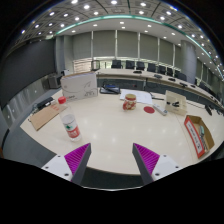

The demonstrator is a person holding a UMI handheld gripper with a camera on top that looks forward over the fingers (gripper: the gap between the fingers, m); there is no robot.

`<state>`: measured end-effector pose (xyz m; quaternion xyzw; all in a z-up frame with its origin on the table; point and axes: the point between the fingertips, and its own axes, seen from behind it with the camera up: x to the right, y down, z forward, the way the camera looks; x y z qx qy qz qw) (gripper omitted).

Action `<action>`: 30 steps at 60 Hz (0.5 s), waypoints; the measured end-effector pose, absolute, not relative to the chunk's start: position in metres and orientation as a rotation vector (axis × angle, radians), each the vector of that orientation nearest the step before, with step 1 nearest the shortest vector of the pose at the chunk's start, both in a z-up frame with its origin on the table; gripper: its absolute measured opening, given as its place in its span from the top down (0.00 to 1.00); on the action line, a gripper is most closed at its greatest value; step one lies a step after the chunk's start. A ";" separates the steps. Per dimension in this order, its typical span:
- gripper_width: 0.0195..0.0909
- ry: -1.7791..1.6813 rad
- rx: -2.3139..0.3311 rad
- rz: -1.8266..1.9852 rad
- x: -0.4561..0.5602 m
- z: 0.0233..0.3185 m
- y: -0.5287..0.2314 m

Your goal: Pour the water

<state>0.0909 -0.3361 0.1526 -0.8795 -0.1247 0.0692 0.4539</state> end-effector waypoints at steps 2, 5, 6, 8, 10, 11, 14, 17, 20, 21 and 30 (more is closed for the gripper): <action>0.07 -0.320 -2.167 0.191 0.067 0.148 -0.340; 0.07 -0.339 -2.153 0.220 0.032 0.142 -0.343; 0.07 -0.344 -2.146 0.228 0.021 0.141 -0.343; 0.07 -0.354 -2.130 0.242 0.000 0.138 -0.343; 0.07 -0.364 -2.115 0.251 -0.021 0.134 -0.341; 0.07 -0.367 -2.108 0.253 -0.030 0.132 -0.340; 0.06 -0.367 -2.084 0.254 -0.055 0.126 -0.331; 0.07 -0.354 -2.057 0.247 -0.076 0.121 -0.318; 0.06 -0.343 -2.034 0.237 -0.093 0.114 -0.303; 0.06 -0.337 -2.027 0.233 -0.098 0.112 -0.298; 0.09 -0.279 -1.982 0.187 -0.129 0.093 -0.248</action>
